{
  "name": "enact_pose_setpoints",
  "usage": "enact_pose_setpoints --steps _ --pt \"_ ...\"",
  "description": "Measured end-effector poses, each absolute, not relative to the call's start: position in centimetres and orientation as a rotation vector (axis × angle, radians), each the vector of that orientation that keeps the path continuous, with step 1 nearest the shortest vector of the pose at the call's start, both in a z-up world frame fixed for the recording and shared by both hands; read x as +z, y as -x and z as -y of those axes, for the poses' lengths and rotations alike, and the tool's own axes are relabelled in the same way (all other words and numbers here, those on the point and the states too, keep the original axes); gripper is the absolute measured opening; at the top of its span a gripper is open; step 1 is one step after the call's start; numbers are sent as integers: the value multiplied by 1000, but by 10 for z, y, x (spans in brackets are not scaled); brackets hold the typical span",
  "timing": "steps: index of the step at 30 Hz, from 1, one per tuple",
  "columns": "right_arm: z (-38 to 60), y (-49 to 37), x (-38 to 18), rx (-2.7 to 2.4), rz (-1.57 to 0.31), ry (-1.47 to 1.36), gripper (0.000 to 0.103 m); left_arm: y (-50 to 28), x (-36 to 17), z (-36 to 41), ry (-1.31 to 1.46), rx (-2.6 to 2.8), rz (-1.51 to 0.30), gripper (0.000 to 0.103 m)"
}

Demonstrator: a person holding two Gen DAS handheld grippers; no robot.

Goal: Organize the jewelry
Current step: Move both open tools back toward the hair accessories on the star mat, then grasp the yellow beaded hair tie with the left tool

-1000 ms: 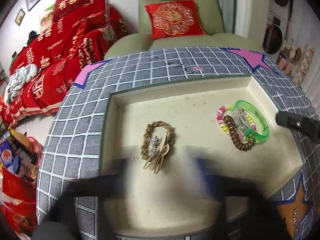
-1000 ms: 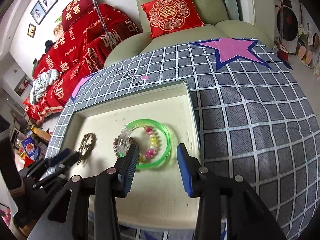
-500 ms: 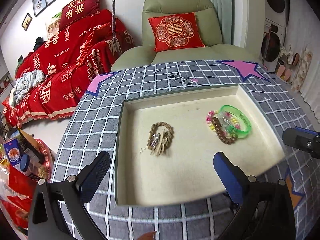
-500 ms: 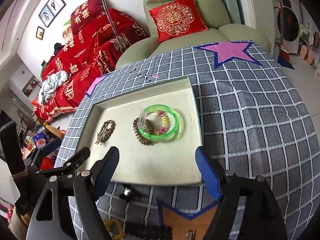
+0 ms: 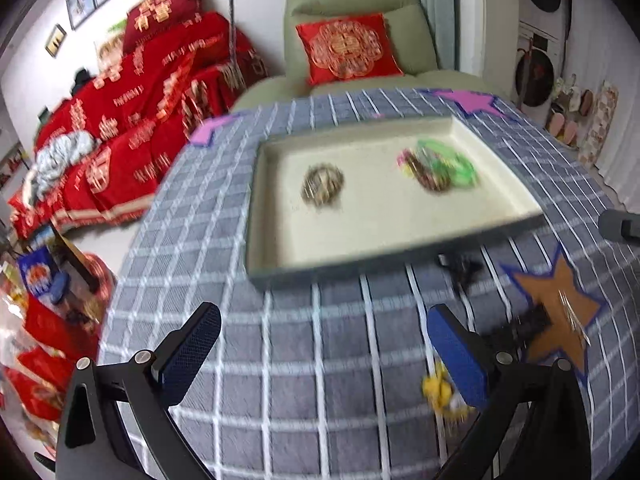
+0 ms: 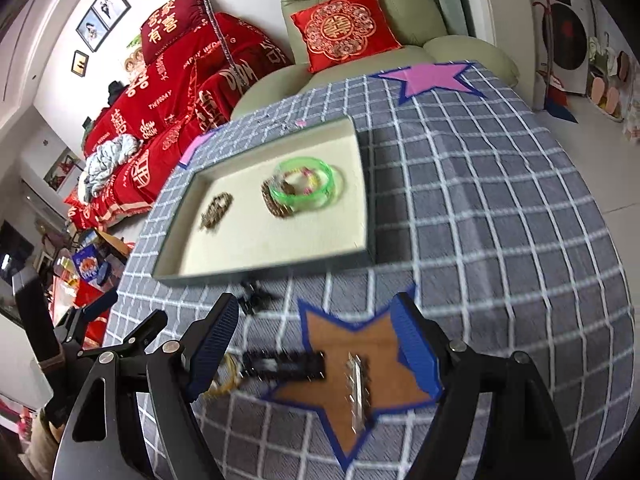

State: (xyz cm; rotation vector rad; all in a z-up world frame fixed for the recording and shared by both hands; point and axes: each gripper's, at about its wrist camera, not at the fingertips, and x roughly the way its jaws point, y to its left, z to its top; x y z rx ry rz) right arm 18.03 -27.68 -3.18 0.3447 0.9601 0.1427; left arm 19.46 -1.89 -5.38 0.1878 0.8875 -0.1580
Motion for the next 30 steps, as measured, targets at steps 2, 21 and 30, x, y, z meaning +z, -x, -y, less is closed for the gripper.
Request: enact_pose_setpoints --steps 2,21,30 --pt "280 -171 -36 129 -970 -334 81 -186 -60 18 -184 -171 -905 103" --pt "286 -121 -84 49 -1071 -288 81 -170 -86 24 -136 -231 -987 103" --pt "275 -125 -89 12 -1079 -218 81 -176 -92 44 -211 -286 -1009 97"
